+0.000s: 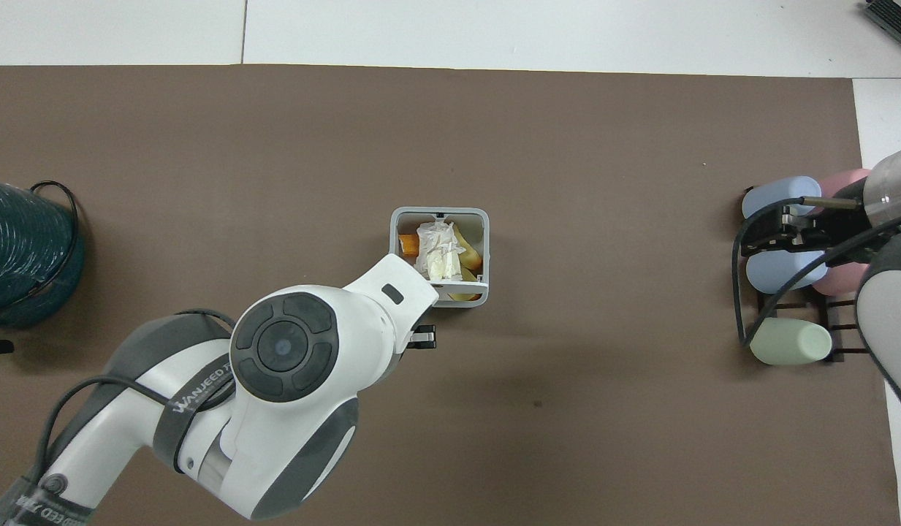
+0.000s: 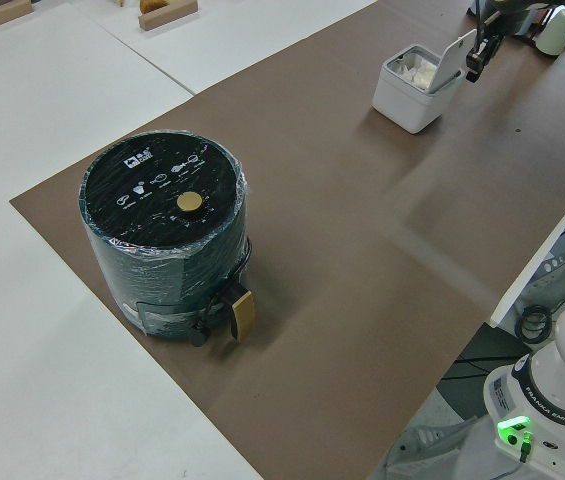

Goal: Close trash can lid
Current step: 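Reach the left gripper over the bin to the raised lid, then push the white lid down over the bin with the left gripper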

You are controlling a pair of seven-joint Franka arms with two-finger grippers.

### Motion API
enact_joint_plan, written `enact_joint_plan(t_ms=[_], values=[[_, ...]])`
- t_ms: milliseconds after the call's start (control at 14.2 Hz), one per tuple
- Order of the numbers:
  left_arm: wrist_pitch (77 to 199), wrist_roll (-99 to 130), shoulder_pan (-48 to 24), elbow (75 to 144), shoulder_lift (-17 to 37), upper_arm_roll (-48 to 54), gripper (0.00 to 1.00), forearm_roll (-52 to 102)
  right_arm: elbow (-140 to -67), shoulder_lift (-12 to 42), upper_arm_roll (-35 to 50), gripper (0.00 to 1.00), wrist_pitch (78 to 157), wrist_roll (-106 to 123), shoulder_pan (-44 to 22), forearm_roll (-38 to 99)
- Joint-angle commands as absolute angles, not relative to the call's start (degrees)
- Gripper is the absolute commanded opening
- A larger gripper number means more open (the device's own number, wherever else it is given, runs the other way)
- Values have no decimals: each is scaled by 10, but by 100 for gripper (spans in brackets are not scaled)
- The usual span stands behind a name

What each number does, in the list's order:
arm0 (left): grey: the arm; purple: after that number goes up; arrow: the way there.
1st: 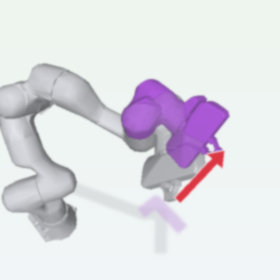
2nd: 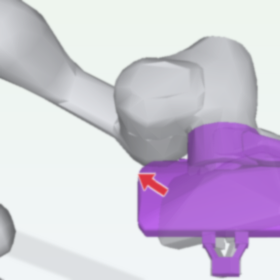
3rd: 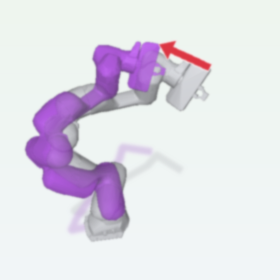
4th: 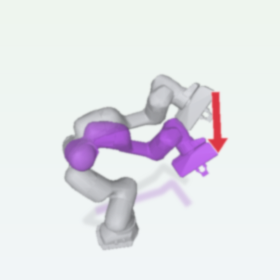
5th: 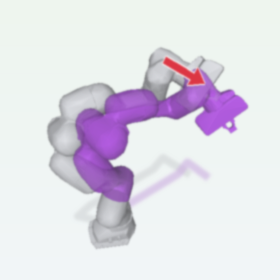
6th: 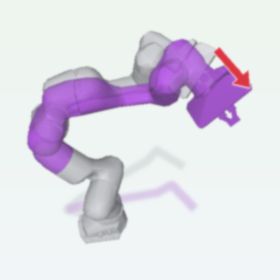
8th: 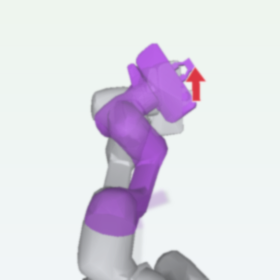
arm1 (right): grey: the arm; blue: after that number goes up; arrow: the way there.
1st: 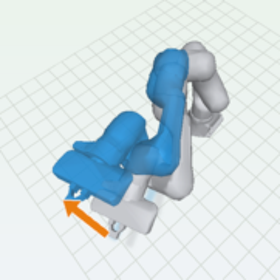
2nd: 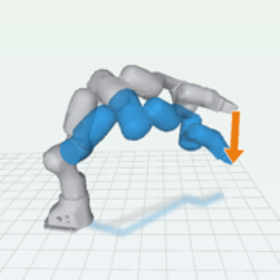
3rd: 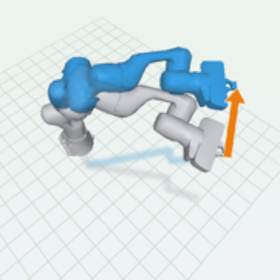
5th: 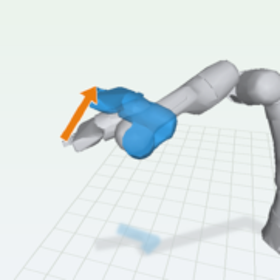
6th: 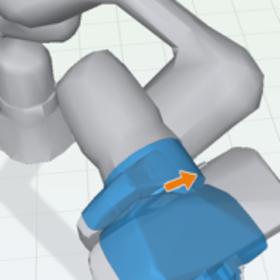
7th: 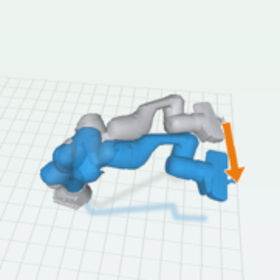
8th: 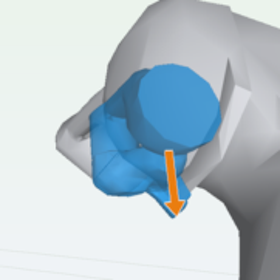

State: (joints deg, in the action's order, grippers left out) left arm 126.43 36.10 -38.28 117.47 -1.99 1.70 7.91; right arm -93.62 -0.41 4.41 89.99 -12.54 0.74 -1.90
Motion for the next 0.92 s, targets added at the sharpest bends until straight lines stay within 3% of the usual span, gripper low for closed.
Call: enact_joint_plan(t_ms=[0, 494, 847], values=[[1344, 376, -396, 1179, 5, 8, 4, 103, -939, -9, 47, 100, 896, -108, 16, -12], [1476, 375, -383, 1156, 59, 7, 2, 117, -939, -9, 47, 100, 896, -108, 16, -12], [1506, 374, -378, 1138, 98, 7, 2, 117, -939, -9, 47, 100, 896, -108, 16, -12]])
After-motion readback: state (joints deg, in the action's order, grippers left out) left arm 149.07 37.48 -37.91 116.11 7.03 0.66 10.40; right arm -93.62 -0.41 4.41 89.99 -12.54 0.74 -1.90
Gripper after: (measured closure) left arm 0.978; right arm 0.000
